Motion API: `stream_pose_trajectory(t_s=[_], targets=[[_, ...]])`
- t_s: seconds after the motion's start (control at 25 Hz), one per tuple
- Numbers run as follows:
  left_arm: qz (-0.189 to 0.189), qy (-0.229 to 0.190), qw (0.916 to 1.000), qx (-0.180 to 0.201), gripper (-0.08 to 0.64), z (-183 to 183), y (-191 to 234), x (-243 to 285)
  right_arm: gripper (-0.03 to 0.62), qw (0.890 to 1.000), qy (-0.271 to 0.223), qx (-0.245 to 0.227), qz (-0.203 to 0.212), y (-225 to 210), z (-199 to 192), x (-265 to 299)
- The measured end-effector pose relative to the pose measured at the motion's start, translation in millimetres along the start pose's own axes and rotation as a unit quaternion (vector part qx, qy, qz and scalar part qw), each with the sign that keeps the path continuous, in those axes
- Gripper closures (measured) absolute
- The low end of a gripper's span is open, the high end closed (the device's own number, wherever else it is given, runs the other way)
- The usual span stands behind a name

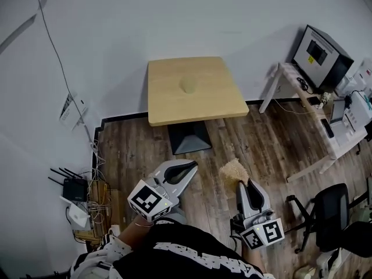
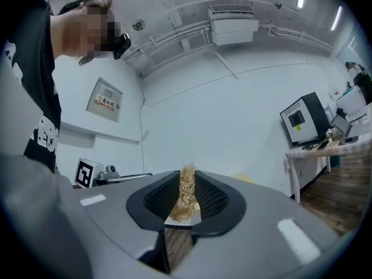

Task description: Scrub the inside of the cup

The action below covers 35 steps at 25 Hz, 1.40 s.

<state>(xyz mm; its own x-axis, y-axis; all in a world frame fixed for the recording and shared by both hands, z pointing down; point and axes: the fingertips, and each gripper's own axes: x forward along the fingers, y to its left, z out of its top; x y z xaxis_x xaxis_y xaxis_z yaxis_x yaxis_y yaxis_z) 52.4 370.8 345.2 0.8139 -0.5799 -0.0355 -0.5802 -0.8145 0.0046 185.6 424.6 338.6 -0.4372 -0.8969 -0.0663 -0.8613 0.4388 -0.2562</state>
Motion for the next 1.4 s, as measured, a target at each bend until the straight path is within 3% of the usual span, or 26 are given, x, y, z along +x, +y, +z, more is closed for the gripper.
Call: stream_pose_trajectory(t_s=[0.52,0.84,1.08,1.4], targets=[[0.017,0.017,0.9993,-0.028,0.557,-22,140,-13,0.502,0.998,0.06,-0.024,0.027,31,-18,152],[0.055,0.005,0.9968,-0.058,0.557,-35,226,-32,0.502,0.995,0.098,-0.024,0.025,43,-32,223],[0.041,-0.004,0.9978,-0.052,0.557,-42,250,-24,0.502,0.992,0.121,-0.041,0.019,41,-41,248],[0.005,-0.007,0.9982,-0.059,0.554,-45,251,15,0.502,0.992,0.12,-0.026,-0.022,10,-35,246]])
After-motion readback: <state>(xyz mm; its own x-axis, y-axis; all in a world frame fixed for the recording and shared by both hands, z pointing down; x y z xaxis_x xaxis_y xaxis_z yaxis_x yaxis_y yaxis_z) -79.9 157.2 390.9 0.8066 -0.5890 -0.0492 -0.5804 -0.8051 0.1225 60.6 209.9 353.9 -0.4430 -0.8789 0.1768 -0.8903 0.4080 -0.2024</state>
